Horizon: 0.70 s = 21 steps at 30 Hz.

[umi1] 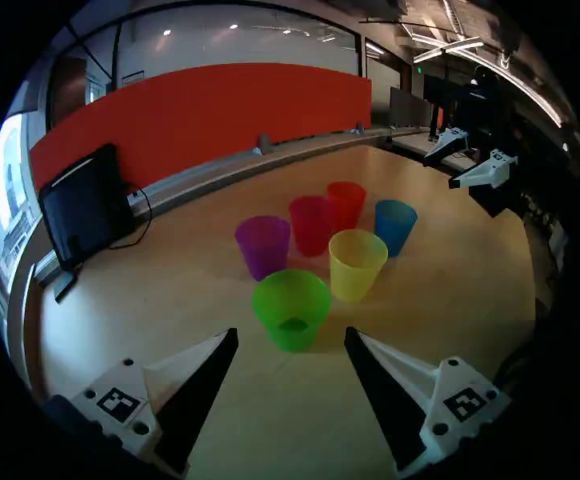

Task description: Pour water

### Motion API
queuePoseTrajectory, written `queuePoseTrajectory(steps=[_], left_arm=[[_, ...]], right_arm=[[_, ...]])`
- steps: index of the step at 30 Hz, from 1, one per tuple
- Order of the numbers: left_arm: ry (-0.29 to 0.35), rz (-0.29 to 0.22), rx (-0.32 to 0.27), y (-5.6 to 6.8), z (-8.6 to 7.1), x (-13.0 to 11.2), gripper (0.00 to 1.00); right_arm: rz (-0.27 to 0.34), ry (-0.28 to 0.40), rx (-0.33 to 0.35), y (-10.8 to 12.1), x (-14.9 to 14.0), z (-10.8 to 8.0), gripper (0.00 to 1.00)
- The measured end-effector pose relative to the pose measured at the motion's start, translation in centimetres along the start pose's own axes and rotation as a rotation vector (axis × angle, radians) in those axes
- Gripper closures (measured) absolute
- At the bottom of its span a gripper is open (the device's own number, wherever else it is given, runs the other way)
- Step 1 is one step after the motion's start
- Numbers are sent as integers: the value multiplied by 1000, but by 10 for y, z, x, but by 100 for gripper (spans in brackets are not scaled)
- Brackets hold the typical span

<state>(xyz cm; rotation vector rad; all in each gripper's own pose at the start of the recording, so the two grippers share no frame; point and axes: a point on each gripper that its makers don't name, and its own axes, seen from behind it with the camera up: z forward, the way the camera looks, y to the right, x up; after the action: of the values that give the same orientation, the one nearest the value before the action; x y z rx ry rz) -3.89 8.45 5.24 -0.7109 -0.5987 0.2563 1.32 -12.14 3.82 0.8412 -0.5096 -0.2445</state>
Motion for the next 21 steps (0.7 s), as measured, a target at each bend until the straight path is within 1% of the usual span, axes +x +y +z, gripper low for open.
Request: queuePoseTrajectory(steps=[7,15,21], left_arm=[[-51,-1,-18,-1,19,-12,1],[-79,-2,-35,-2,42,-15,0],[-88,2,-58,5,58,-12,0]], right_arm=[[-14,-32,0,-1,-13,8,0],[-32,-63,3,-2,-25,20,0],[-32,-64,8,-3,-24,26,0]])
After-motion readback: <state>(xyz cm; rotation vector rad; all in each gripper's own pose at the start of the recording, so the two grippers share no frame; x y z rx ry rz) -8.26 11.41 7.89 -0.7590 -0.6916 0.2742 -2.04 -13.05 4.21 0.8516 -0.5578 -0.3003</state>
